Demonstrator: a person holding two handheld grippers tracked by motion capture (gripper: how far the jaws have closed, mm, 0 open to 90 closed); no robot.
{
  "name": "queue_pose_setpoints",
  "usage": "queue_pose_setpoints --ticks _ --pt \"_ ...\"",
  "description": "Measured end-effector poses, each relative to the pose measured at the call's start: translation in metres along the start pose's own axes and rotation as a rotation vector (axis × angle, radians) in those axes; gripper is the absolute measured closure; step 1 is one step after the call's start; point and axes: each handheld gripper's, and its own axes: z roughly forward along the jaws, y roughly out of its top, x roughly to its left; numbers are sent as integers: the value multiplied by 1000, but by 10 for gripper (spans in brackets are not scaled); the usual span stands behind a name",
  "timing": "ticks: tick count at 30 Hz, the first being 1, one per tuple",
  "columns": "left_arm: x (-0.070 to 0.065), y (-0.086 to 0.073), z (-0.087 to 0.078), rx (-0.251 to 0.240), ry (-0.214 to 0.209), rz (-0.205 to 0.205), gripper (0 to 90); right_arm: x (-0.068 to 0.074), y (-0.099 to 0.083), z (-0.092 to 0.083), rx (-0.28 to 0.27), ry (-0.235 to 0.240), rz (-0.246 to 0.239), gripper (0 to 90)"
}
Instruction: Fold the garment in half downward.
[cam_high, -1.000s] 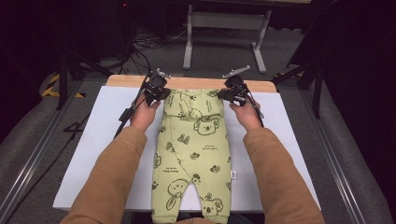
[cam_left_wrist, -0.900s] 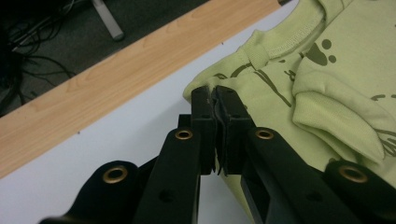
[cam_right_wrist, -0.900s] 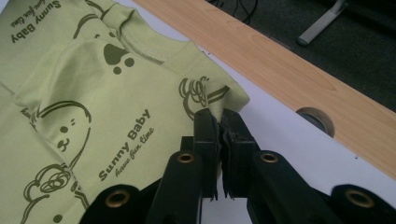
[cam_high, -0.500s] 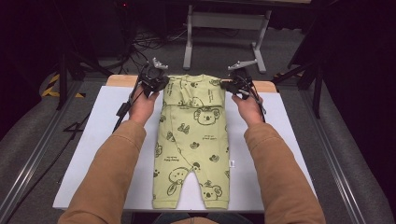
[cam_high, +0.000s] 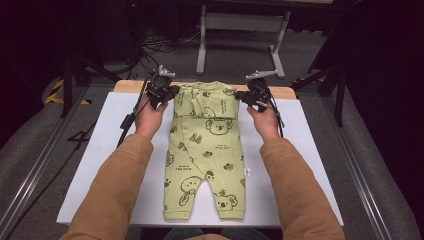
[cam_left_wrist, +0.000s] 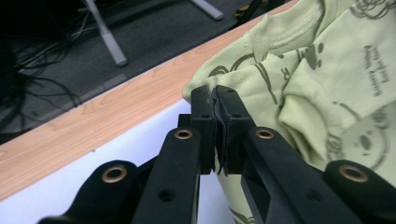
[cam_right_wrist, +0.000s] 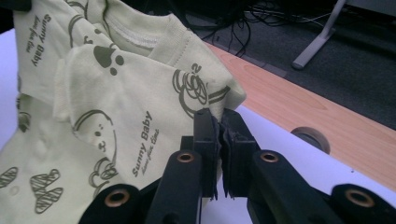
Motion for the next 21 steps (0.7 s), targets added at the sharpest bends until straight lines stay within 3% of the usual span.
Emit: queue_pose_setpoints --ticks 4,12,14,16,21 --pt "0 -10 -5 -26 -37 -20 864 6 -8 -7 -48 24 9 856" --pt "-5 -28 -13 -48 -90 -24 863 14 -26 -10 -43 35 -1 852" --pt "-9 -38 -19 -62 -121 -14 861 20 -35 -15 -49 43 -5 851" --pt "-9 -46 -24 -66 -160 -31 860 23 -40 -19 -49 60 0 848" --pt "-13 -66 -33 -66 -206 -26 857 35 -56 -29 -42 85 3 847"
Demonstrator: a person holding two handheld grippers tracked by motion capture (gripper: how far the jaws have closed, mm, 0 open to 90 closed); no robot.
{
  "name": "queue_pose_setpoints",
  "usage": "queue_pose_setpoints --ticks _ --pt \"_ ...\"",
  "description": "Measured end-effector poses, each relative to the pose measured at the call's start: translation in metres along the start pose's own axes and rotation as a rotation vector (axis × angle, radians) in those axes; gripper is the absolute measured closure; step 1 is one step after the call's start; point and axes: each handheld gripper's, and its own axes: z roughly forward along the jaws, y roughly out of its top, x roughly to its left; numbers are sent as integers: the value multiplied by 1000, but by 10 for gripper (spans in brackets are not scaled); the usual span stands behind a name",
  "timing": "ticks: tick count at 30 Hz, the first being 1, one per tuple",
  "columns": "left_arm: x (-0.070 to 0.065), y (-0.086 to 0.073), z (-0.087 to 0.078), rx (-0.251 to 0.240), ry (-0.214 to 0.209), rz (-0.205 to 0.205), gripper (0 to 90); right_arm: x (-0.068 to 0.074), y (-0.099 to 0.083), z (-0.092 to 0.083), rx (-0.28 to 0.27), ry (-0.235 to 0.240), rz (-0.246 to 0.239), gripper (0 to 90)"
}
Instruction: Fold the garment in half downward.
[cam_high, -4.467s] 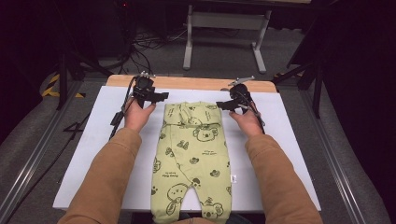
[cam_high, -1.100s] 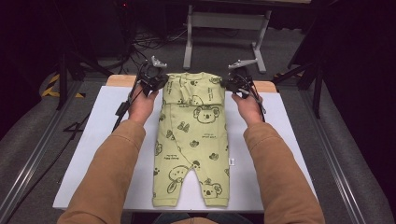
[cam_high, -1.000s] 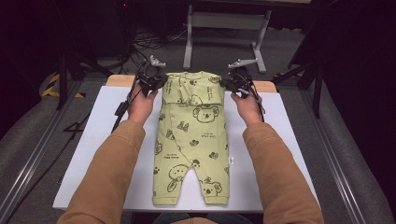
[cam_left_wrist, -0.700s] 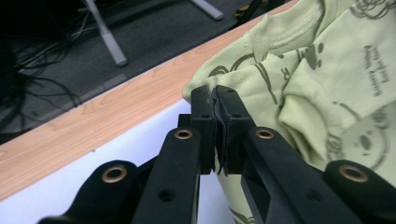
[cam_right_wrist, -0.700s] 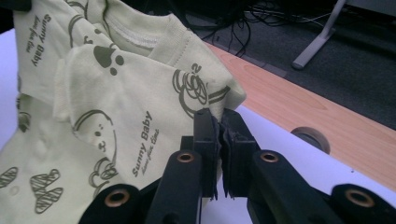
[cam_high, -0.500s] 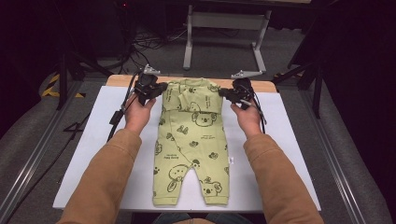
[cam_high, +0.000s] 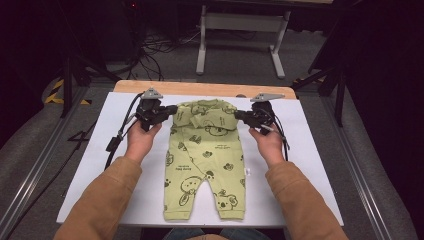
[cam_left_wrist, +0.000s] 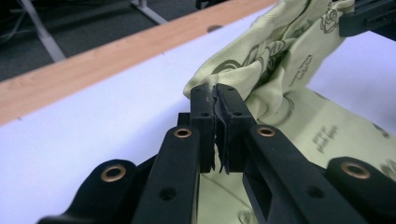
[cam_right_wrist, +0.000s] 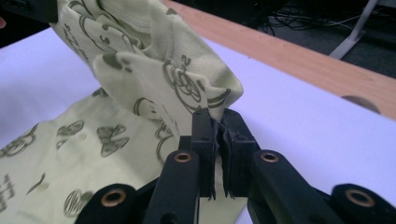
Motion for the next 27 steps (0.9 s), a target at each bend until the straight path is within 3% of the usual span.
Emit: queue_pose_setpoints --ticks 5,8,16,18,23,27 --pt "-10 -20 -11 21 -55 0 855 20 -17 -6 76 -8 -45 842" --pt "-19 -33 -15 44 -80 13 855 30 -30 -11 88 -2 -62 843" --pt "-50 -59 -26 98 -77 122 855 48 -62 -30 132 8 -108 842" --pt "-55 -64 -29 110 -80 133 856 53 -69 -35 139 10 -123 842" --pt "-60 -70 -36 179 -119 58 857 66 -83 -45 152 42 -141 843" --pt "-66 -75 -46 206 -121 44 858 73 -92 -50 165 80 -136 854"
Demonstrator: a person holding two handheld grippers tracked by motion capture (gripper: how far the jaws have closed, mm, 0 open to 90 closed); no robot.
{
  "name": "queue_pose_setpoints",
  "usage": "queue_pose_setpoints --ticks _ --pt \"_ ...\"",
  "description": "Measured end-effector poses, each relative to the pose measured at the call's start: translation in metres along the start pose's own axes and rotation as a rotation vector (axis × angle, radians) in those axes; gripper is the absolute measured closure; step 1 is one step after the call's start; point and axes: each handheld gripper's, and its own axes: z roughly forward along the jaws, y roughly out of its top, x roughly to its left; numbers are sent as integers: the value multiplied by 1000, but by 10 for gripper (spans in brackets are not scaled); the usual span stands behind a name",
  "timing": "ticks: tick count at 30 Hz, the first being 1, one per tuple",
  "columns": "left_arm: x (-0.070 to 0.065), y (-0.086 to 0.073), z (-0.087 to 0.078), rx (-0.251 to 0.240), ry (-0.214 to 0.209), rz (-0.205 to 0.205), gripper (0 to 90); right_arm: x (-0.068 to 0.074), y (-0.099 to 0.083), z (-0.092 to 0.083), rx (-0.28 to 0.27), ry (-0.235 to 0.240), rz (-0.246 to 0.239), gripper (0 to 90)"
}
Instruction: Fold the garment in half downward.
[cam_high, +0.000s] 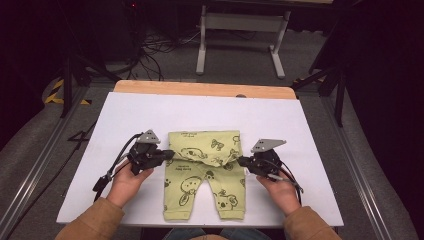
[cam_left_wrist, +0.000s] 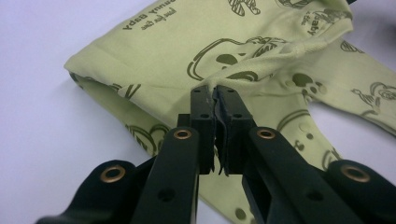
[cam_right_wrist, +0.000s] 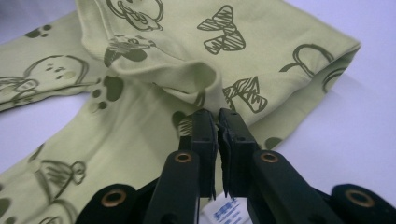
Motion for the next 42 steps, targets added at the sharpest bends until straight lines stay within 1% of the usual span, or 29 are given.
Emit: queue_pose_setpoints --ticks 1,3,4,6,7,8,9,10,11,12,15,17,18,20,22,24,25,26,28,30,31,35,37,40,42 --pt "-1 -1 -2 6 7 8 858 3 -2 -2 -6 9 -1 864" --pt "-6 -4 -4 18 9 12 857 7 -4 -7 -20 19 -5 873" --pt "-8 -5 -5 22 13 18 858 8 -5 -10 -24 22 -6 895" --pt "-13 -10 -6 20 10 31 857 11 -8 -13 -33 40 -7 899" --pt "-15 -12 -6 23 6 32 857 12 -9 -14 -30 43 -6 899" --pt "-18 -15 -5 29 11 40 857 14 -11 -14 -28 49 -6 899" --pt "-18 -15 -5 29 11 40 857 15 -13 -14 -26 59 -11 898" --pt "-19 -16 -4 29 15 45 857 17 -14 -13 -29 67 -20 878" --pt "-20 -17 -3 32 18 51 857 19 -15 -13 -31 70 -33 819" --pt "-21 -18 -2 33 20 50 857 20 -16 -11 -27 71 -44 788" --pt "-20 -19 -3 20 14 40 857 22 -16 -5 -10 97 -48 671" --pt "-20 -20 -2 19 7 33 857 23 -16 2 14 105 -56 638" --pt "-19 -20 -1 20 7 39 857 23 -16 5 26 100 -65 627" --pt "-20 -21 0 24 5 32 857 23 -16 12 53 80 -83 604" --pt "-20 -21 1 28 8 35 857 21 -16 19 84 59 -90 581" --pt "-21 -21 1 26 7 41 857 21 -16 24 100 48 -103 574" --pt "-21 -21 1 31 8 41 857 20 -16 25 101 44 -111 579" --pt "-22 -22 2 33 8 40 857 20 -16 25 98 46 -109 598" --pt "-21 -22 3 35 4 43 857 19 -15 25 97 37 -109 686" --pt "-21 -22 3 33 3 43 857 19 -16 25 96 37 -107 778" --pt "-22 -22 3 33 3 42 857 20 -16 25 97 38 -113 829" --pt "-25 -23 2 29 -4 47 856 27 -15 23 110 18 -147 856" --pt "-27 -24 1 27 -10 48 857 32 -16 17 112 41 -150 857" --pt "-32 -26 -2 28 -28 57 857 40 -19 7 100 52 -164 857" --pt "-36 -28 -3 31 -41 62 856 45 -22 -3 91 70 -155 857"
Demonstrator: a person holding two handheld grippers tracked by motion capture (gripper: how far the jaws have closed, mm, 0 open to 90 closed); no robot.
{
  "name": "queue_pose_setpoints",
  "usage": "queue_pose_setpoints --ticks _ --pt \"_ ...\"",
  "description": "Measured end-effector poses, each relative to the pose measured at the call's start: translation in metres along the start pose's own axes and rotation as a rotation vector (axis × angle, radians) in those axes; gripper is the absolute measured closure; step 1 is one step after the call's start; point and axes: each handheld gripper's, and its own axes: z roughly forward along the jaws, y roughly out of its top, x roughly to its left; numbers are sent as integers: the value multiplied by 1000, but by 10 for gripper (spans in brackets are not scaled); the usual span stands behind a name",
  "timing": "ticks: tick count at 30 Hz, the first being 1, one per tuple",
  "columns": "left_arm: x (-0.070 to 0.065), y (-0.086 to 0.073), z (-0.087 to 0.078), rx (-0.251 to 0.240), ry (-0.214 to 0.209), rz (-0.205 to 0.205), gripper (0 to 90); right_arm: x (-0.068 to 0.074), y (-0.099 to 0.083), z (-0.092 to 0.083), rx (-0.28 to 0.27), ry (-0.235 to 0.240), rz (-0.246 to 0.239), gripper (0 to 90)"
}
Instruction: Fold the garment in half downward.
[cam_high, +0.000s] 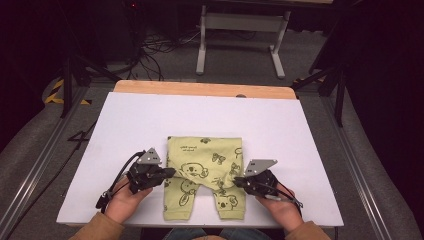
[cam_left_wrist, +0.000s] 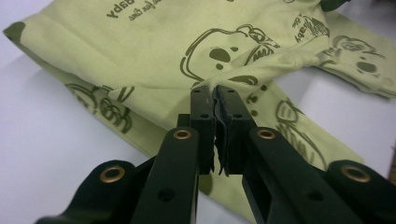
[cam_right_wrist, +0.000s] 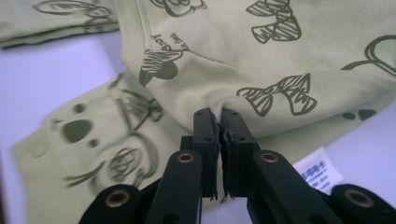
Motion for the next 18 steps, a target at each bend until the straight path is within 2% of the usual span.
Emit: queue_pose_setpoints --ticks 6,11,18 --pt "-17 -6 0 27 -30 25 855 16 -12 -18 -8 54 28 856" --pt "-30 -14 -8 45 -43 36 855 31 -20 -25 2 86 27 852" --pt "-45 -26 -19 55 -53 39 855 44 -25 -30 11 101 11 849"
